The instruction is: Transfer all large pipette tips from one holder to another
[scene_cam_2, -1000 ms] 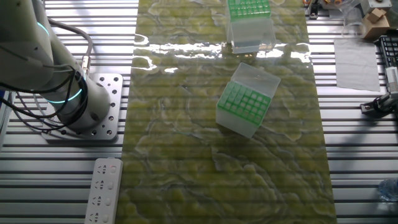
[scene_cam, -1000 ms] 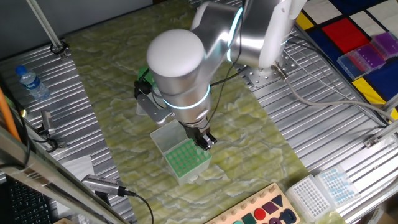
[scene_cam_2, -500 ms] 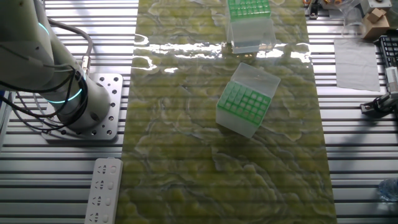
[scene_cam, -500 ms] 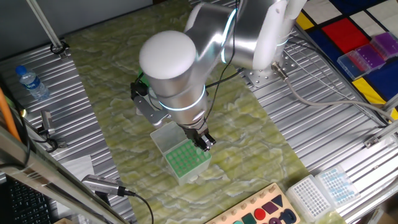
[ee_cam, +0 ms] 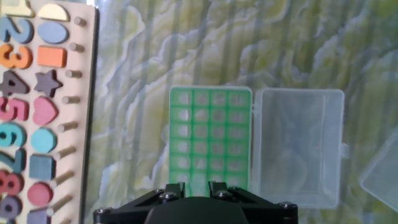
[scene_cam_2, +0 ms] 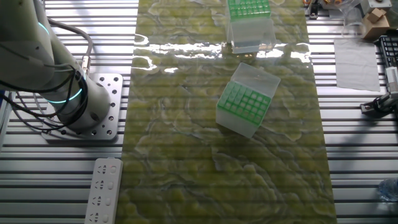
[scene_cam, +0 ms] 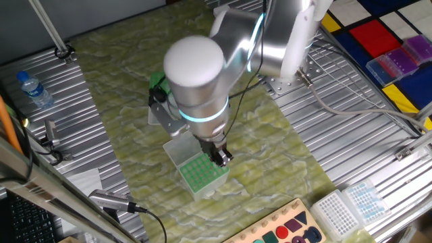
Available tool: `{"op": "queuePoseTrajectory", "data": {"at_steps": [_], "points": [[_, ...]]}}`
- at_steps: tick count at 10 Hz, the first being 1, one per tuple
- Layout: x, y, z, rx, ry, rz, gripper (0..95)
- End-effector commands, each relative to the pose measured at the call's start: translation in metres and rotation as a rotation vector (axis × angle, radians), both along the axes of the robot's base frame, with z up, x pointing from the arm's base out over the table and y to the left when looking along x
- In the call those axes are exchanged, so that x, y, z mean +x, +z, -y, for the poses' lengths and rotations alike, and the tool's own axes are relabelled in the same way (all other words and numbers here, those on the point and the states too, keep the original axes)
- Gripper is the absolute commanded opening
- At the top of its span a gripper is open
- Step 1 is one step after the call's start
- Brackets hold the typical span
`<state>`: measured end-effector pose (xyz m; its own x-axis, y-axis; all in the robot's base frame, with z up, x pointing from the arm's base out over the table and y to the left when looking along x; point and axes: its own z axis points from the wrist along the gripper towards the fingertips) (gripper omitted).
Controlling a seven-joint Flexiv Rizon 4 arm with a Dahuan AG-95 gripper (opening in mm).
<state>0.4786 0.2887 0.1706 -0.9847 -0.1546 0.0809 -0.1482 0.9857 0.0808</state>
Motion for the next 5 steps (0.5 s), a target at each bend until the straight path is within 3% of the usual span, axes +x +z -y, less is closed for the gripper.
{"op": "queuePoseTrajectory", "data": {"at_steps": [1,2,3,5], "points": [[-0.0006,-0.0051,-0.0023,-0.004,-0.007,0.013,19.0],[-0.0005,-0.0065,-0.0023,-0.004,-0.004,0.015,19.0],[-0.0002,-0.0094,-0.0019,-0.004,0.000,0.020,38.0],[0.0000,-0.0113,-0.0017,-0.006,0.001,0.023,38.0]]}}
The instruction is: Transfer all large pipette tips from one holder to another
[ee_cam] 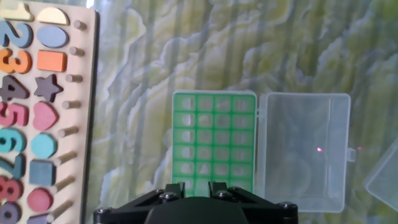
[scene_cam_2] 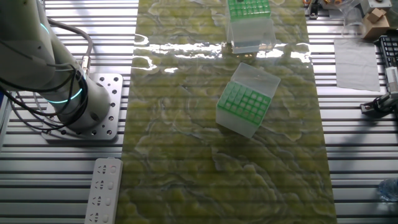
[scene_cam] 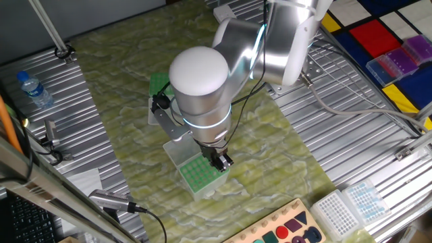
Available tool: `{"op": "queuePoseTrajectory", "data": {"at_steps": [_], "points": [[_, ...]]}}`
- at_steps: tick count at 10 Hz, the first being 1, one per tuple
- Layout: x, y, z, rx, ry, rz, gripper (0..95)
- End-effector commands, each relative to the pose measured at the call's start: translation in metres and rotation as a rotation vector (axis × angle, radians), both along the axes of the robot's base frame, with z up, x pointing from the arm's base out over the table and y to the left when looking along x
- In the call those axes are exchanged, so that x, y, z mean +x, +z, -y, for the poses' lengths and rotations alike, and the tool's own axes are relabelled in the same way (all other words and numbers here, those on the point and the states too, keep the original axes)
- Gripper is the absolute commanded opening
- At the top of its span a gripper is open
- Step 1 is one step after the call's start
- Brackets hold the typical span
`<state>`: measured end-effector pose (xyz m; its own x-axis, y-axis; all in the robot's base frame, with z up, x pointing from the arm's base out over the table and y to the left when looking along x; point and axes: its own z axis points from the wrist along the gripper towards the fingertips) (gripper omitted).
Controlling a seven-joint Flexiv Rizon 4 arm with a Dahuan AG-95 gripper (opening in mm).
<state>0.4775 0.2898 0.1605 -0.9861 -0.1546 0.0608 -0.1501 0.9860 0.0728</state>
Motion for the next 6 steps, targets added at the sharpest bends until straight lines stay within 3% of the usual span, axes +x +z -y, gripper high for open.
{"op": "queuePoseTrajectory", "data": {"at_steps": [1,3,4,6], "points": [[0.0012,-0.0030,-0.0002,-0.003,0.003,0.003,38.0],[0.0014,-0.0084,0.0008,-0.006,0.009,0.007,38.0],[0.0013,-0.0097,0.0011,-0.007,0.012,0.007,19.0],[0.0009,-0.0106,0.0015,-0.008,0.016,0.007,19.0]]}}
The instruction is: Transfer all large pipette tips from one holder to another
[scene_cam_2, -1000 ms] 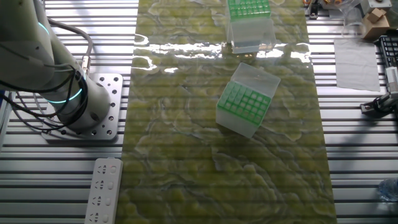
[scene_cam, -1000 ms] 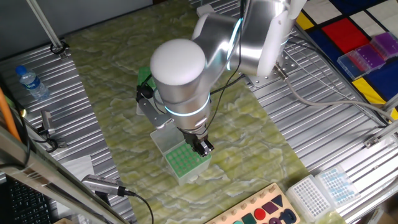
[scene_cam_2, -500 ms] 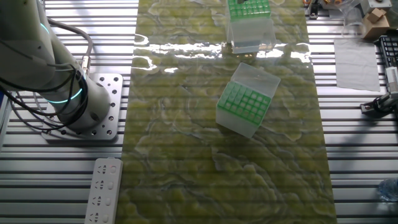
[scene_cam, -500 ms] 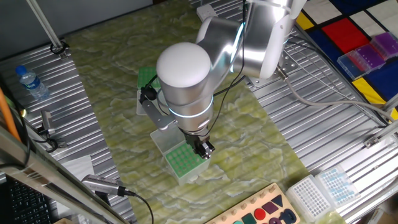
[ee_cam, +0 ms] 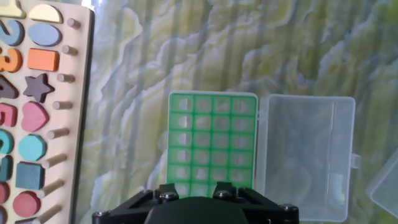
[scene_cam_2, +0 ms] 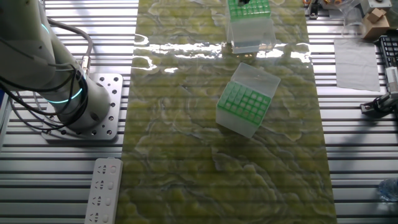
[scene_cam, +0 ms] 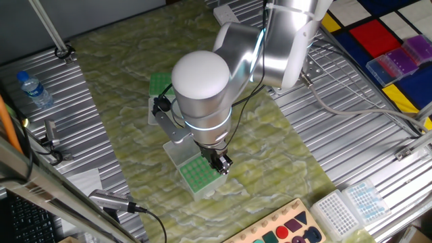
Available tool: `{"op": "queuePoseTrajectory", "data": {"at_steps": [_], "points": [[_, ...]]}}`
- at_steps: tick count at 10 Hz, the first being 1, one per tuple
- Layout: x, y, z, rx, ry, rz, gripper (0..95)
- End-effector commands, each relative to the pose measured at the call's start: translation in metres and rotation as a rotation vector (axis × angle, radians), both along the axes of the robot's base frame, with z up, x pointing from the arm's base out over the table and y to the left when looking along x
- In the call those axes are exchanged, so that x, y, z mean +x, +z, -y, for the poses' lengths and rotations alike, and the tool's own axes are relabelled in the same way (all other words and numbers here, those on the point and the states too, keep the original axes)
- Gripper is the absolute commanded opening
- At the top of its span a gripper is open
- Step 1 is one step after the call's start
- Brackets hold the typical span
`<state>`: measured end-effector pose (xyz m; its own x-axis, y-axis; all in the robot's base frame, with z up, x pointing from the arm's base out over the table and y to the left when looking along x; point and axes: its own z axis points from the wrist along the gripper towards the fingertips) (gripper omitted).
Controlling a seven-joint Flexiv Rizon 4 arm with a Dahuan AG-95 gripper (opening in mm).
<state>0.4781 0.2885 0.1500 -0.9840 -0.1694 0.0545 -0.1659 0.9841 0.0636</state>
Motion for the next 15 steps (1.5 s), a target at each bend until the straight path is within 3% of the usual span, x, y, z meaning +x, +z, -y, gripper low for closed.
{"op": "queuePoseTrajectory", "data": {"at_steps": [1,5,6,8,12,15], "points": [[-0.001,-0.001,0.001,0.000,0.003,-0.001,19.0],[-0.002,-0.003,0.002,-0.002,0.010,0.001,19.0],[-0.002,-0.003,0.002,-0.001,0.012,0.000,0.0],[-0.001,0.002,0.002,-0.004,0.028,-0.004,0.0],[0.008,0.025,0.000,0.000,0.044,-0.024,0.0],[0.010,0.030,-0.003,0.001,0.039,-0.031,0.0]]}}
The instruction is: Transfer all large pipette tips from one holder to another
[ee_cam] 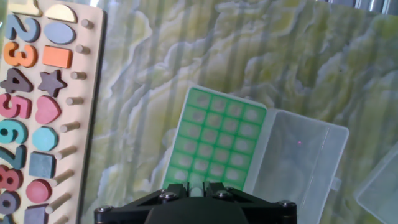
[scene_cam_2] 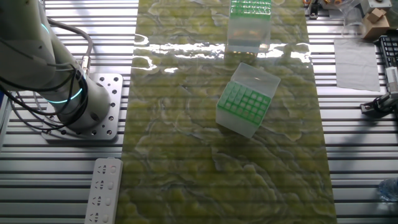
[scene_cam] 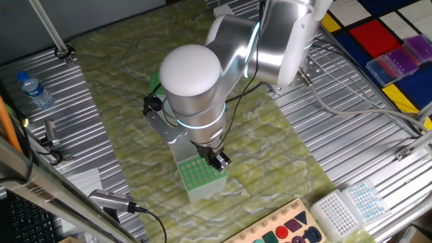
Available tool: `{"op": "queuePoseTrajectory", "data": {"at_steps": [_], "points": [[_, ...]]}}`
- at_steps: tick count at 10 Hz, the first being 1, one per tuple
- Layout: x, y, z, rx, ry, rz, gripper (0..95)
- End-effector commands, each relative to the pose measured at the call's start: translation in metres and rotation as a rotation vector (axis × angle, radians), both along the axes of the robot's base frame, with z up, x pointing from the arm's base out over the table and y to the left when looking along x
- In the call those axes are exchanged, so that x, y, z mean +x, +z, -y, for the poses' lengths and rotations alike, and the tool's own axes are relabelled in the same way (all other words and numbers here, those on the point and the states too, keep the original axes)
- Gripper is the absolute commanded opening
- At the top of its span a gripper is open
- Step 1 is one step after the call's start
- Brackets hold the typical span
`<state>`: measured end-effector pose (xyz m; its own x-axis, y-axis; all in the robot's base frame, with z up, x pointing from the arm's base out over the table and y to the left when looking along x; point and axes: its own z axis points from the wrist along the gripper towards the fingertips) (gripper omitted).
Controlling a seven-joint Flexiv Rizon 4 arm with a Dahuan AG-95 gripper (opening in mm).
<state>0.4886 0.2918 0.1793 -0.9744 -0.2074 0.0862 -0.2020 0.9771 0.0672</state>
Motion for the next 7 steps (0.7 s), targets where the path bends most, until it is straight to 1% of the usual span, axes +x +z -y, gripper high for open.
{"op": "queuePoseTrajectory", "data": {"at_steps": [1,2,4,7], "points": [[-0.001,0.002,0.000,0.004,0.001,0.001,0.0],[-0.001,0.007,-0.002,0.004,-0.001,-0.005,0.0],[-0.001,0.011,-0.004,0.003,-0.003,-0.013,0.0],[-0.002,0.030,-0.011,0.004,0.002,-0.027,0.0]]}}
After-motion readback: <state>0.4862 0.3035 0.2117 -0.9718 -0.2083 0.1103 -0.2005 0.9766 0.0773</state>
